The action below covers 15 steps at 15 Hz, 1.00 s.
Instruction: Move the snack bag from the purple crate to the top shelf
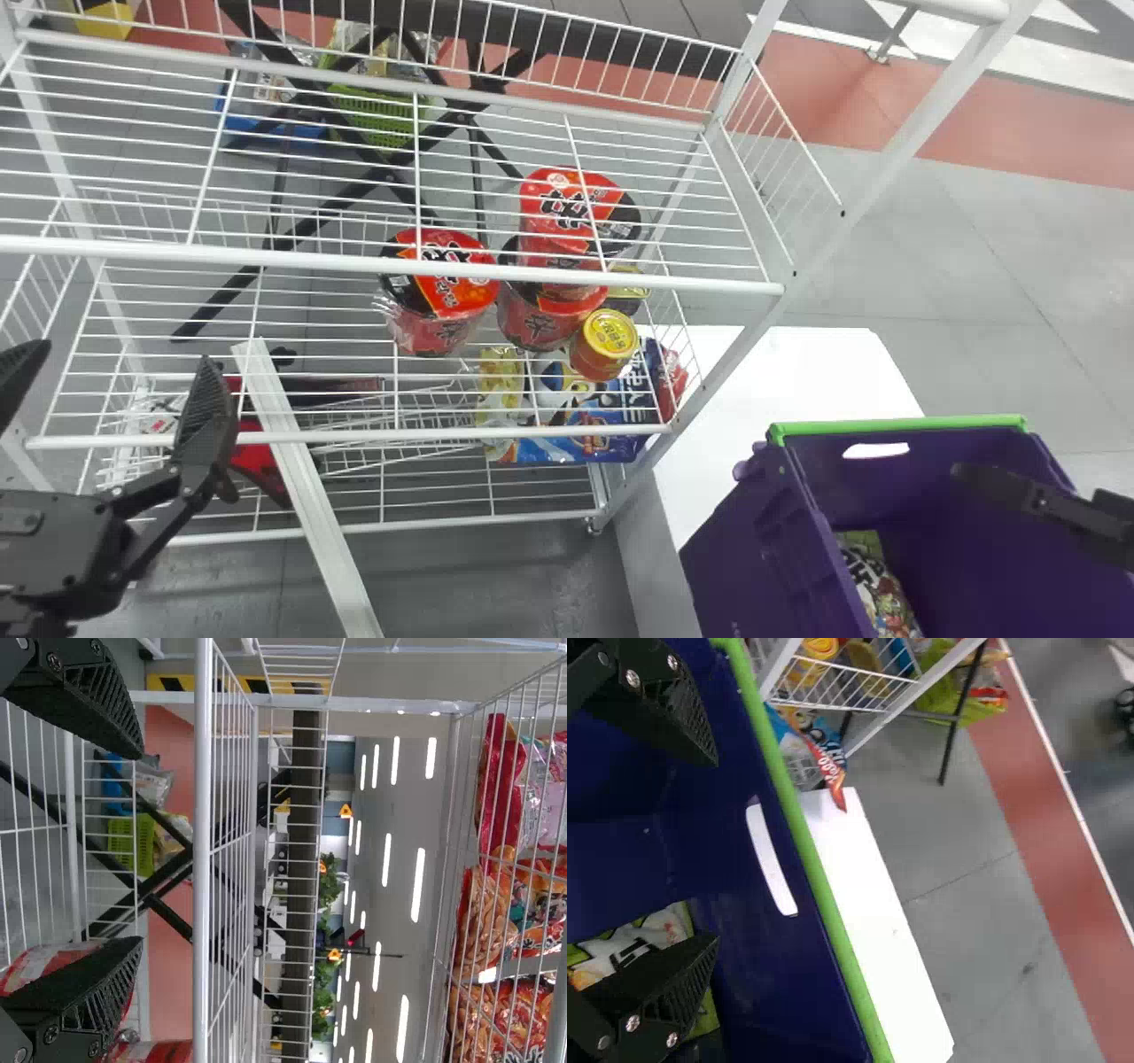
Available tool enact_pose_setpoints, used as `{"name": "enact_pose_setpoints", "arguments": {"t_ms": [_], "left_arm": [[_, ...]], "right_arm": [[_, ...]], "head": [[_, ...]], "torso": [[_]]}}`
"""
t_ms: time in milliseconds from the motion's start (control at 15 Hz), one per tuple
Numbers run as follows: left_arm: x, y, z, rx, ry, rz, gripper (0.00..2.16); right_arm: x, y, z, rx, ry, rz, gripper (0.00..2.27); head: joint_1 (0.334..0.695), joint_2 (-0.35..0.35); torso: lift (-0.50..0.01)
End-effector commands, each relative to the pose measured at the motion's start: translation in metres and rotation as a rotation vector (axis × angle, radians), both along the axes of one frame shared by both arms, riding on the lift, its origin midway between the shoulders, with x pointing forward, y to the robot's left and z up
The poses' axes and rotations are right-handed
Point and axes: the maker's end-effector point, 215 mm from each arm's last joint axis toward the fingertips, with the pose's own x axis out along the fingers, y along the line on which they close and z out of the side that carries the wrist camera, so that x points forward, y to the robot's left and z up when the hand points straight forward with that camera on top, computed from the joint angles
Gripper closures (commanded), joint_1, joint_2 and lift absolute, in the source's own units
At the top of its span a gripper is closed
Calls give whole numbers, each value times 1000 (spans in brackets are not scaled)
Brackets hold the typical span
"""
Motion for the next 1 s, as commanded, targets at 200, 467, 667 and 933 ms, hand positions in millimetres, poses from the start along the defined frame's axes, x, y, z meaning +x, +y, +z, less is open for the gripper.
{"name": "enact_pose_setpoints", "arguments": {"t_ms": [200, 467, 667, 933], "left_arm": [[4, -4, -9, 0, 16, -4, 66], [3, -3, -11, 1, 21, -3, 66], [5, -1, -17, -3, 30, -3, 66], [9, -3, -18, -8, 29, -9, 66]], "right_arm": [[-21, 2, -25, 65, 120, 81, 103], [-31, -18, -53, -18, 258, 131, 90], [-37, -29, -72, -55, 335, 162, 70], [-37, -27, -92, -120, 443, 210, -1]], "head": [[695, -350], [695, -350], [695, -350], [695, -350]], "torso": [[-453], [-453], [-453], [-453]]}}
